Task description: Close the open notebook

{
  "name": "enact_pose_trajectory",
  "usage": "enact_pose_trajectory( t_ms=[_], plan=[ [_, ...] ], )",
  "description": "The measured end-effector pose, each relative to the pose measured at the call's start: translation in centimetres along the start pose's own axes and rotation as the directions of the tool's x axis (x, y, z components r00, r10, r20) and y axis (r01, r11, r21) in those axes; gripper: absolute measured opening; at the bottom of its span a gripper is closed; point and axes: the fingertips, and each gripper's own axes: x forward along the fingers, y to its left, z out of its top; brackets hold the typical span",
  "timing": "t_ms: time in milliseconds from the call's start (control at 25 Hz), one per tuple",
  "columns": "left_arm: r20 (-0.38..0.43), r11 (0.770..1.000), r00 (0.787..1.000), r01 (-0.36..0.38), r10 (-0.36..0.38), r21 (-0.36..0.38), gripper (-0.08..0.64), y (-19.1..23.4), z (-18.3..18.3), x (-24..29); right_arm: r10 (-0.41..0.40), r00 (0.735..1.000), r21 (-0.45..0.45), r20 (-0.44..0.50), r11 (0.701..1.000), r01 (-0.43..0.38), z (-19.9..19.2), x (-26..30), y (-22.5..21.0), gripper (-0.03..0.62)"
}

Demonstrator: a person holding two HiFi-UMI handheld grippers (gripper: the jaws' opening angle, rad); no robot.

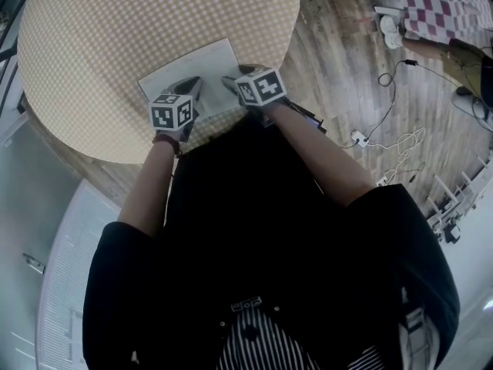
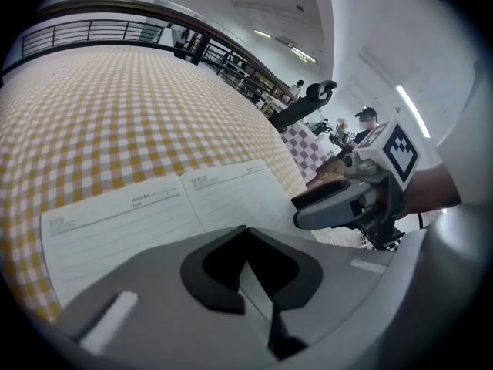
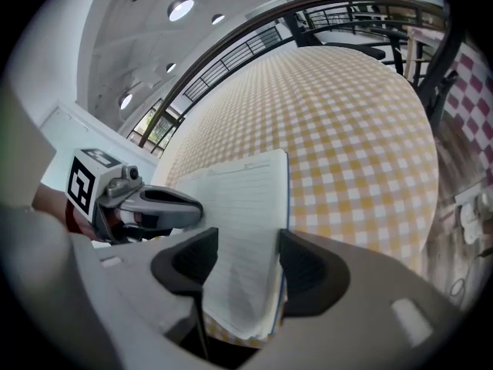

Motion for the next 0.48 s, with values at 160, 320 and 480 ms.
enact_pose_trajectory(
  t_ms=[160,320,480],
  plan=[
    [0.019,1.0,0.999,0.025,-0.025,-0.002,0.003,0.1,0.0,-0.2,0.087,0.996,0.048,0.017,0.995,-0.087,0.2,0.0,1.5,0.238],
    [0.047,0.995,0.994,0.099,-0.098,-0.027,0.003,-0.2,0.2,-0.7,0.144,0.989,0.039,0.042,0.989,-0.146,0.7,-0.3,4.5,0.238],
    [0.101,0.987,0.985,0.148,-0.141,-0.069,0.004,-0.1,0.3,-2.7,0.217,0.972,0.008,0.093,0.976,-0.218,1.5,-2.1,8.4,0.238]
  ],
)
